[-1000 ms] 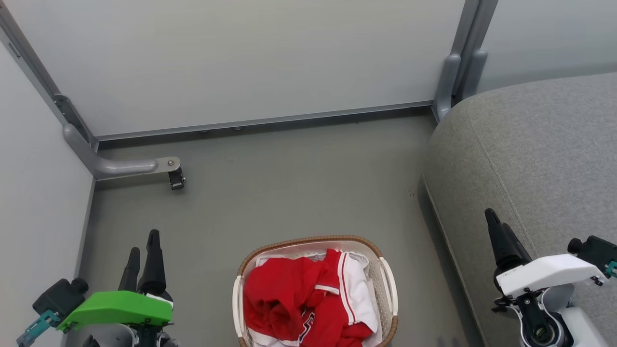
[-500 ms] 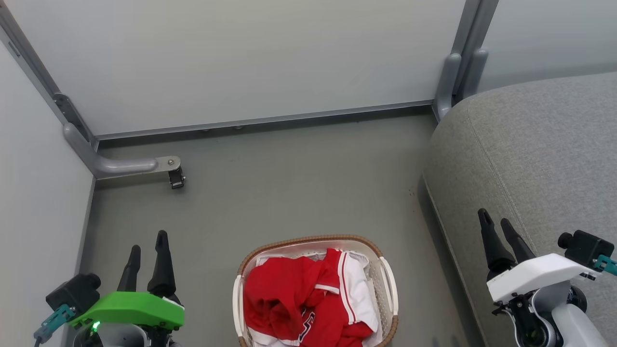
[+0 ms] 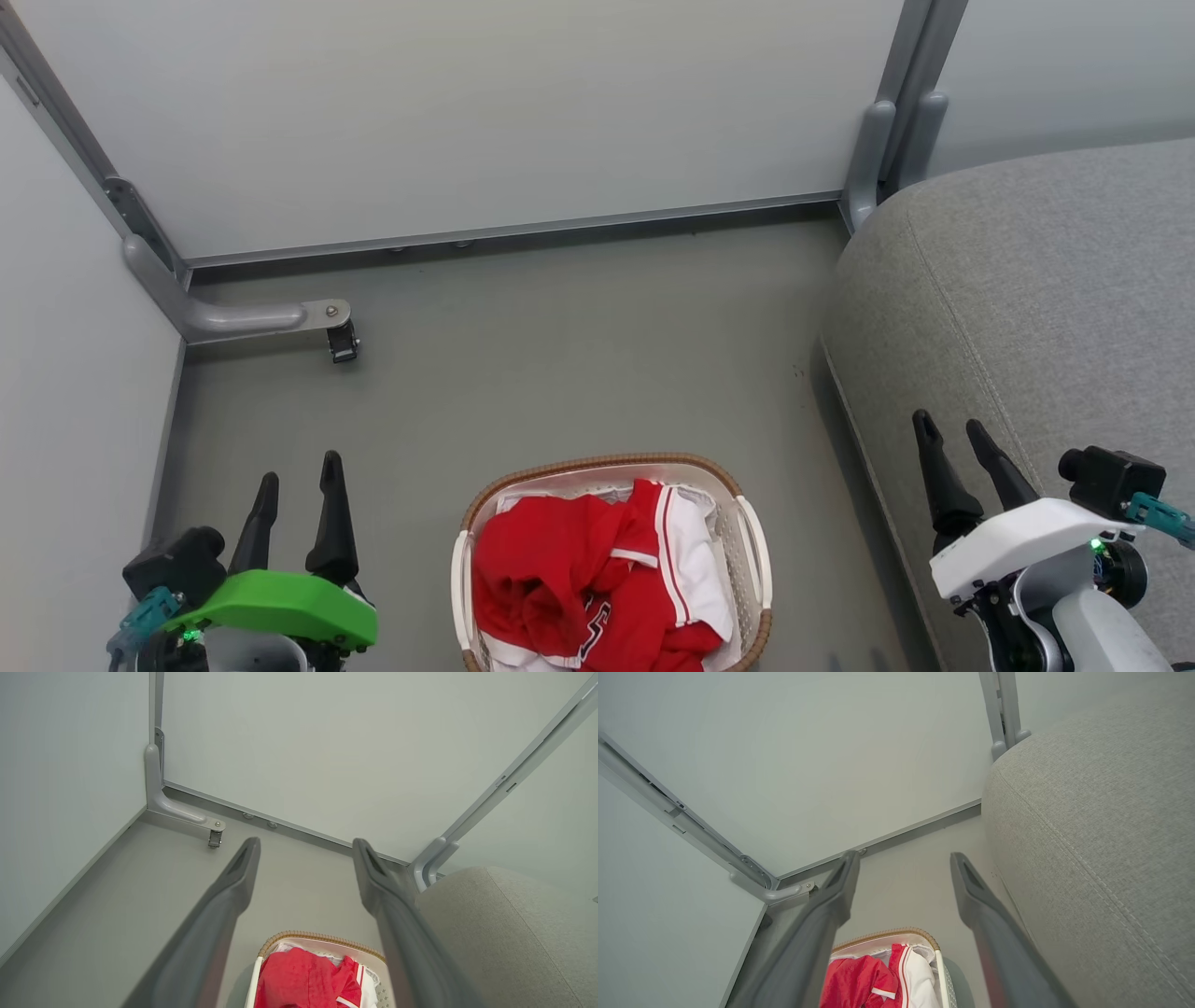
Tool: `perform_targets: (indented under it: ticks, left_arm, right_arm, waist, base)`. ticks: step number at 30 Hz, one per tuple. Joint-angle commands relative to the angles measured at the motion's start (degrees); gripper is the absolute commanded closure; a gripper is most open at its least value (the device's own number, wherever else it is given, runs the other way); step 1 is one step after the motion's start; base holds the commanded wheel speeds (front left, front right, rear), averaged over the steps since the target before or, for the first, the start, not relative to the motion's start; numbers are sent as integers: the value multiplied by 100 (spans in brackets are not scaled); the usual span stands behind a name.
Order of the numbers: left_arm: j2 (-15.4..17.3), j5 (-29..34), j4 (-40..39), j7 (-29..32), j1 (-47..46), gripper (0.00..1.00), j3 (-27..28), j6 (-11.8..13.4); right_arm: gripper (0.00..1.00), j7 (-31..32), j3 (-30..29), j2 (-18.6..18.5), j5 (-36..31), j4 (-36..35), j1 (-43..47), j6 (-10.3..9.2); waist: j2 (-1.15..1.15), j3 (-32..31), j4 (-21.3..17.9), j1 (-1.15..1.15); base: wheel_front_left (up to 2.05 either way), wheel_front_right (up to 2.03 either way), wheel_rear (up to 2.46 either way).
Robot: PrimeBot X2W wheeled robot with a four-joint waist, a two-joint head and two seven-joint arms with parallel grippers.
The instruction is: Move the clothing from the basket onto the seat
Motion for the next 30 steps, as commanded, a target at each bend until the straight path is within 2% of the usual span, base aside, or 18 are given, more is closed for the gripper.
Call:
perform_targets:
  ticks: [1, 30]
  left_arm:
    - [49, 200, -36, -48, 67, 0, -6, 28]
    - [-27, 1645, 33, -429, 276, 0, -108, 108]
  right_arm:
    - [0, -63, 28, -64, -174, -17, -129, 3]
    - [0, -448, 208, -118, -1735, 108, 29, 3]
  waist:
    - [0, 0, 0, 0]
    - [0, 17, 17, 0]
  base:
    - [0, 0, 0]
    - [0, 0, 0]
